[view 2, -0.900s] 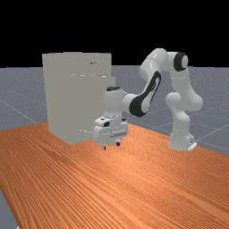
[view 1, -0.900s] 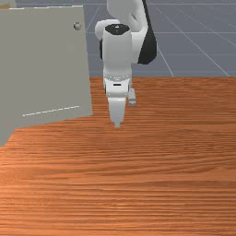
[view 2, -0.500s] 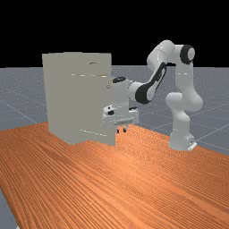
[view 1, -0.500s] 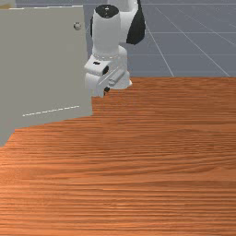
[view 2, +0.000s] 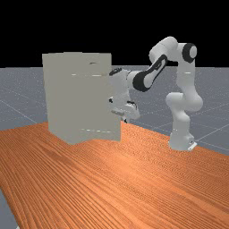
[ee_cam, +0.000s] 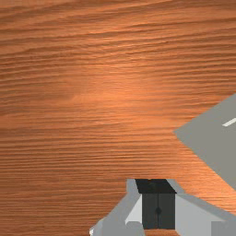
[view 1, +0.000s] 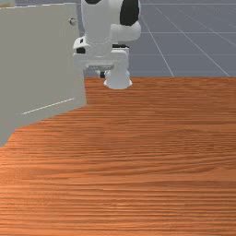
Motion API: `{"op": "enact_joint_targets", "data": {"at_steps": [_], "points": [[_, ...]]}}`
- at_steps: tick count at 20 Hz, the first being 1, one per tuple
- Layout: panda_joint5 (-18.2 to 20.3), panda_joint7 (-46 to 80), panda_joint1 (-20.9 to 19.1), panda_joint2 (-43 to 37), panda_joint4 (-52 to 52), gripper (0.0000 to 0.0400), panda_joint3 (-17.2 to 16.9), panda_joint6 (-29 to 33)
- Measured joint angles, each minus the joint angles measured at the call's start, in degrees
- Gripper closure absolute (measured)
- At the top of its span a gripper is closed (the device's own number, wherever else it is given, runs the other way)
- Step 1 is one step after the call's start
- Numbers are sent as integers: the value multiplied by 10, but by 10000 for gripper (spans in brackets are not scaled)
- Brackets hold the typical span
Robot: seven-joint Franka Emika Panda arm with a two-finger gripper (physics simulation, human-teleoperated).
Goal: Close the cabinet door
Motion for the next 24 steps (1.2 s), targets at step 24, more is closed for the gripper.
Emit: {"op": "enact_joint_targets", "data": {"at_steps": [24], "points": [[-34,-89,-24,-8,-3,400,-200,38]]}}
